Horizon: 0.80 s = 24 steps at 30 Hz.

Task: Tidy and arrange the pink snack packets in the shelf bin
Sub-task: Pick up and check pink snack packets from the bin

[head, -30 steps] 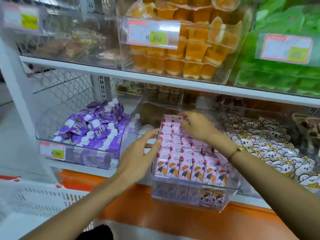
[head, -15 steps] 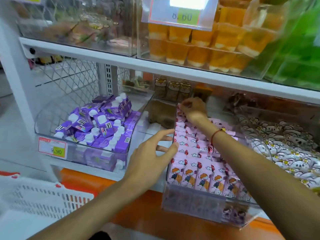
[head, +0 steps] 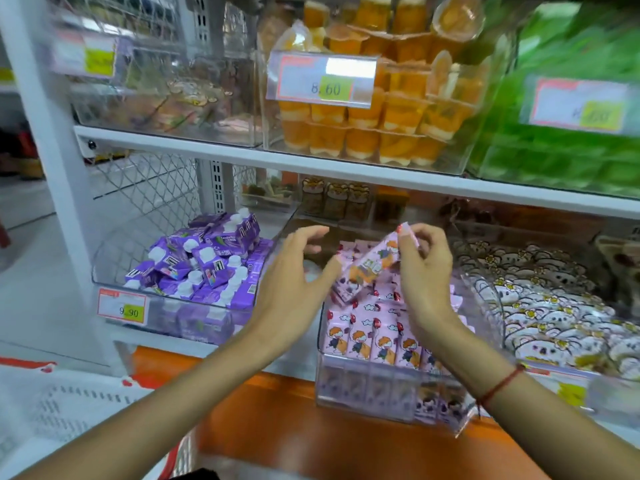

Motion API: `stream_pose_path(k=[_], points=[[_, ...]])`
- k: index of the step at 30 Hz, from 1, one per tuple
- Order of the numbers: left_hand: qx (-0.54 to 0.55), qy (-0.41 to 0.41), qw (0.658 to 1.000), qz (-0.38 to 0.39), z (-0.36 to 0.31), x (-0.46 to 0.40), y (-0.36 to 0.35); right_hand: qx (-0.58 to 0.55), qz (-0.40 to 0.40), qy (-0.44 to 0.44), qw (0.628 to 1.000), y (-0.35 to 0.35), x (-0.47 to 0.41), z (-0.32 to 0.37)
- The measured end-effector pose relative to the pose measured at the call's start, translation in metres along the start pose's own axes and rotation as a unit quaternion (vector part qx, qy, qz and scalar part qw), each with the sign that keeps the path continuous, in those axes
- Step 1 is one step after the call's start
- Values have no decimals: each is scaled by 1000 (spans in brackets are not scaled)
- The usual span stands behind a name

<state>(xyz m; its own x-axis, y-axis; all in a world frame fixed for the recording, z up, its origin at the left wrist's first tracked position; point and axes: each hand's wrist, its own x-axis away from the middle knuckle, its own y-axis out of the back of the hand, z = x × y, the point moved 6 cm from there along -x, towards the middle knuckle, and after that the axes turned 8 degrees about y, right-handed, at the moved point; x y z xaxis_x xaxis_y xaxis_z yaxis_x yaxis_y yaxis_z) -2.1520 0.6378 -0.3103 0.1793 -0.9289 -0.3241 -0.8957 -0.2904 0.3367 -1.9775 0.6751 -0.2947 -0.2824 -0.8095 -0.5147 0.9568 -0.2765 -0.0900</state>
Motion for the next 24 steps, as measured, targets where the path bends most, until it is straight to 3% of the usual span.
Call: stream_pose_path(k=[2,6,11,15,20,24], points=[[-12,-33,998,56,-4,9,-7,-23,9,-7,1000,4,8,8],[4,-45,993,112,-7,17,-11,-137,31,-127,982,6,15,2],[67,-16,994,81,-3,15,-13,-226,135,-179,948,-2,18,-2],[85,0,995,43,-1,18,-17,-149,216,-158,952,-7,28,-5],[24,-6,999,33,-1,21,-16,-79,200,-103,971,-4,31,-4],[-84,-69,994,-22,-13,26,-8,-34,176,-45,983,0,30,2]])
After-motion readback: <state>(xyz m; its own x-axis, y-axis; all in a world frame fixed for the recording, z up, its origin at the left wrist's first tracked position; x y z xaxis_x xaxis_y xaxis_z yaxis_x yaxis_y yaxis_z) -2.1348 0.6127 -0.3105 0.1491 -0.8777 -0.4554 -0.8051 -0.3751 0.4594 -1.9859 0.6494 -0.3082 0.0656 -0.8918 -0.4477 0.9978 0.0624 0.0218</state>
